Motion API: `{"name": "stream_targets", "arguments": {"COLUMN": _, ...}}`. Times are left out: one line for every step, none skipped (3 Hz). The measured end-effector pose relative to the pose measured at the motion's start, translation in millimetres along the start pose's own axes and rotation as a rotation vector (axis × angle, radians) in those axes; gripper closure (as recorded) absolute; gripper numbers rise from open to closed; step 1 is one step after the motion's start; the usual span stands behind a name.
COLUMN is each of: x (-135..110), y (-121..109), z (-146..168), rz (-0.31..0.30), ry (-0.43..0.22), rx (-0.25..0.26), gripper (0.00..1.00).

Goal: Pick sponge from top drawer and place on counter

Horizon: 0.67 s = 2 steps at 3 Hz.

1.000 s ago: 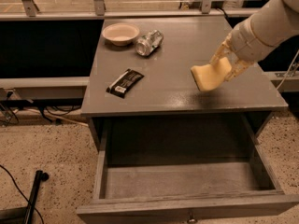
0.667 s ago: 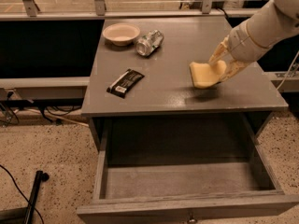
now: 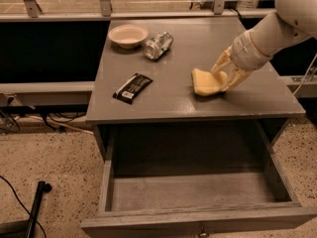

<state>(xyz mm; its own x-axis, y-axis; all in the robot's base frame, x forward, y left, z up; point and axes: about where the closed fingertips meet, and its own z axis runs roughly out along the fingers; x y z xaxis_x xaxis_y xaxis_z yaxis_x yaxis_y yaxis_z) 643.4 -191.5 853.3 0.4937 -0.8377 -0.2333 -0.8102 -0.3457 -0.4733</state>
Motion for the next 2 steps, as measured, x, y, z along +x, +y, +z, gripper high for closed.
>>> {"name": "stream_targets", "arguments": {"x": -0.7, "y": 0.1, "z": 3.2, "rz": 0.0, "ry": -0.004, "rx": -0.004, "gripper": 0.58}}
{"name": "stream_targets", "arguments": {"x": -1.4, "y": 0.4, "z": 6.0, "rz": -0.001, "ry": -0.007, "rx": -0.007, "gripper": 0.35}}
